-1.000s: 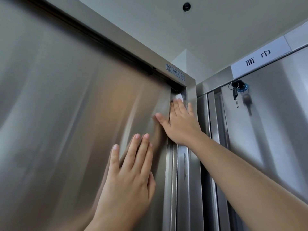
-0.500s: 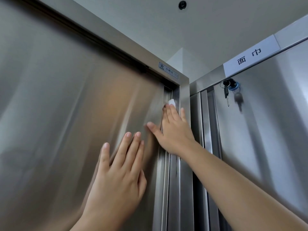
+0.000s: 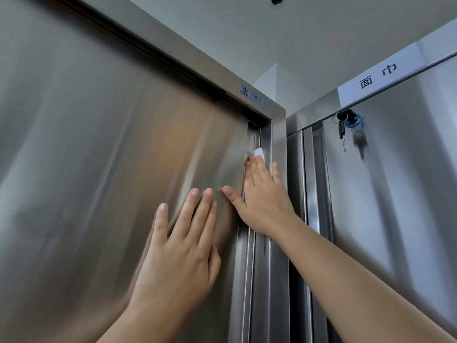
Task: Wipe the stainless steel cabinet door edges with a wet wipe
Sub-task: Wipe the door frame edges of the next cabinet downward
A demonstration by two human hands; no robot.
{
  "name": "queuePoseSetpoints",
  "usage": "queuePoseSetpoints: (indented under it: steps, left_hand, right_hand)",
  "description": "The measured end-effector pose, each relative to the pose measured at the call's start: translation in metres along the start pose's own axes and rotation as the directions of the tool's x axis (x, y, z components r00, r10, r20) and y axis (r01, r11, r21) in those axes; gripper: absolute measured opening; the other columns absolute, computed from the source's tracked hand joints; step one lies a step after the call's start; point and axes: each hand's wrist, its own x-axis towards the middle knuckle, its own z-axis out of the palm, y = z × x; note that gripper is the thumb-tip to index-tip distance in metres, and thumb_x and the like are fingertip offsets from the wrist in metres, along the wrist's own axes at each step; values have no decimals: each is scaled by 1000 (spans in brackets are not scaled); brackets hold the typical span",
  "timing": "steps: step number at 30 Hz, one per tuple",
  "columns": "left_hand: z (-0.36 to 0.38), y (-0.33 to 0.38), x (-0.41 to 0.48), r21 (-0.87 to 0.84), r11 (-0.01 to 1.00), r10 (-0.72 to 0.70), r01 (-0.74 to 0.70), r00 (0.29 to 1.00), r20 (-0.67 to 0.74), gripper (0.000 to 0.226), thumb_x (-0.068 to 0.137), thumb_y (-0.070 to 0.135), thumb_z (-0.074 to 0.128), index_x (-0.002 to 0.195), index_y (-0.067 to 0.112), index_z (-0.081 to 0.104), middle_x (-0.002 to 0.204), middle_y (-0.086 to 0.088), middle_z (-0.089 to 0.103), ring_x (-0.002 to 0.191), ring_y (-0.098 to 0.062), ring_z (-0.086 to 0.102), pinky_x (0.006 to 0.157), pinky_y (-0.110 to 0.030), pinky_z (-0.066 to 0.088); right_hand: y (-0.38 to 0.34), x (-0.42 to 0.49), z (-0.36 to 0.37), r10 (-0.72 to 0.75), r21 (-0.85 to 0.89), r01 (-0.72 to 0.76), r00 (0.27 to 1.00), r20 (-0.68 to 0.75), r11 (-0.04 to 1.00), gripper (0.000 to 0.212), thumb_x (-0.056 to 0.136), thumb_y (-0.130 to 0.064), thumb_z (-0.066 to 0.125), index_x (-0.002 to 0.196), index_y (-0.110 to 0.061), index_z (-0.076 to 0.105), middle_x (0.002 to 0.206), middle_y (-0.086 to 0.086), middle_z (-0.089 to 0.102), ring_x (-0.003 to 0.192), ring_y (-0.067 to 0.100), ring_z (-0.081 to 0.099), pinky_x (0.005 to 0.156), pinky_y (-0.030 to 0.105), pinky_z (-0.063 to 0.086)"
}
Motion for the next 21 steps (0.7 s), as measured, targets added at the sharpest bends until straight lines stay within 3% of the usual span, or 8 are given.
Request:
queuePoseSetpoints:
  steps: [4,10,21]
  left_hand:
    - [-3,-2,-8,5,1000,8,-8,1000,16,59,83,26,31,133,-2,47,143,-17,39,132,-33,37,103,-54,25]
    - [-7,-3,-21,7,999,51,-52,998,25,58,83,23,31,131,-5,47,141,-20,41,129,-35,41,99,-50,39]
    - [-13,-1,-49,20,993,115,-118,987,110,62,82,26,39,134,-8,43,144,-24,34,133,-36,35,104,-50,32]
  right_hand:
    - [-9,-16,5,19,37,-18,1000,-12,999,99,71,-58,-26,146,1,0,157,12,2,144,20,-11,112,42,-13]
    - [-26,-47,12,60,112,-62,998,22,992,92,77,-58,-20,146,0,-2,157,13,-2,143,19,-14,111,44,-15]
    - [-52,-108,22,89,147,-96,995,54,984,82,81,-56,-22,139,1,-14,156,16,-7,143,24,-16,111,49,-13]
